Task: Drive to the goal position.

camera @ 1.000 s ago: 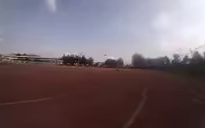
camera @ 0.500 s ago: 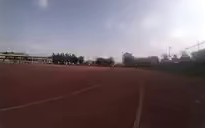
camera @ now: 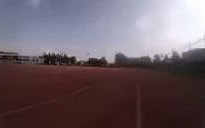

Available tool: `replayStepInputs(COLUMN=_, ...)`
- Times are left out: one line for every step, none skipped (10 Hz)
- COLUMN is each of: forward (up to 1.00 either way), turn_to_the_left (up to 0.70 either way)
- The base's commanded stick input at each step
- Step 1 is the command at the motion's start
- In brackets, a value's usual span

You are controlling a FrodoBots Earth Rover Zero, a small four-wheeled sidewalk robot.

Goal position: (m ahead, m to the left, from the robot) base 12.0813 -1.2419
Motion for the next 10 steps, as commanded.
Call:
replayStepInputs(forward=0.7, turn_to_the_left=-0.35)
replayStepInputs(forward=0.7, turn_to_the_left=-0.35)
replayStepInputs(forward=0.7, turn_to_the_left=-0.35)
replayStepInputs(forward=0.7, turn_to_the_left=-0.35)
replayStepInputs(forward=0.7, turn_to_the_left=-0.35)
replayStepInputs(forward=0.7, turn_to_the_left=-0.35)
replayStepInputs(forward=0.7, turn_to_the_left=-0.35)
replayStepInputs(forward=0.7, turn_to_the_left=-0.35)
replayStepInputs(forward=0.7, turn_to_the_left=-0.35)
replayStepInputs(forward=0.7, turn_to_the_left=-0.35)
